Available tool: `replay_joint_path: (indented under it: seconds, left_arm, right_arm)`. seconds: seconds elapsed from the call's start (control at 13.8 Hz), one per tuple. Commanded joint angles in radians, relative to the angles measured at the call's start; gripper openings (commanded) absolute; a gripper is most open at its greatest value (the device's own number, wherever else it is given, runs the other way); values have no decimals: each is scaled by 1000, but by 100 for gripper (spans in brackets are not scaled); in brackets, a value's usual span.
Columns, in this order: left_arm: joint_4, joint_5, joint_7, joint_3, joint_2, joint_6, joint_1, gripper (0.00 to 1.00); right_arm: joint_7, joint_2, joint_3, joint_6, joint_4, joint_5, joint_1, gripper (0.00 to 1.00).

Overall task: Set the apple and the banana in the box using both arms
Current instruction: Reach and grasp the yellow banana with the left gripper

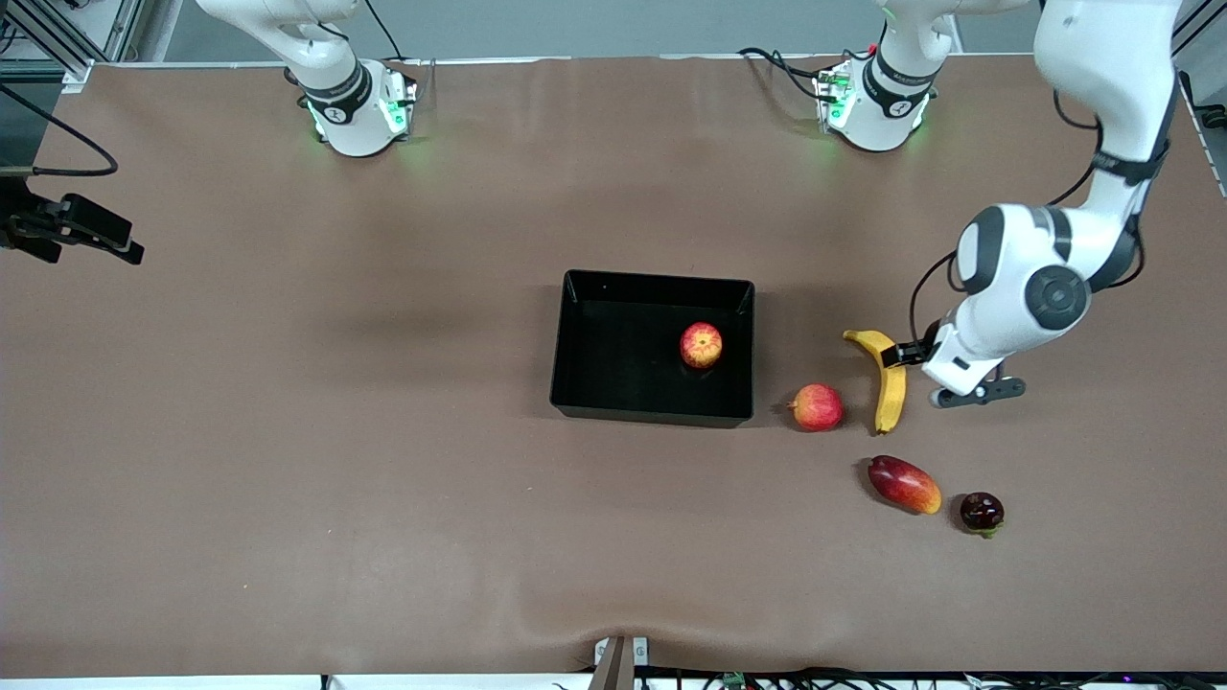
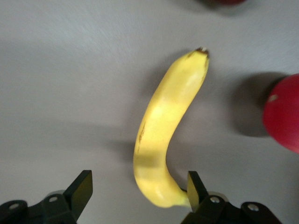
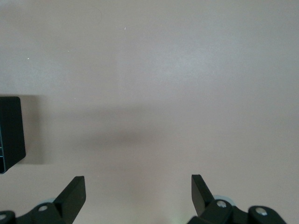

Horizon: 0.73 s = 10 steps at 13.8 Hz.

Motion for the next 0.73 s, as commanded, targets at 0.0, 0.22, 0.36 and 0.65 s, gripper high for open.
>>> replay_joint_path:
  seconds: [0.0, 0.22, 0.36, 0.65]
  left_arm:
    - [14, 0, -5, 3, 65, 25, -5, 85]
    - [21, 0, -7, 3, 91, 26, -5, 40]
    - [21, 0, -4, 1, 73, 14, -5, 0]
    - [24, 0, 18, -14, -71, -165, -2, 0]
  right_arm:
    - [5, -5, 13, -10, 4, 17, -21, 100]
    - [3, -5, 13, -12, 4, 17, -21, 100]
    - [3, -5, 13, -26, 4, 17, -21, 100]
    - [3, -5, 10, -30, 4, 17, -23, 100]
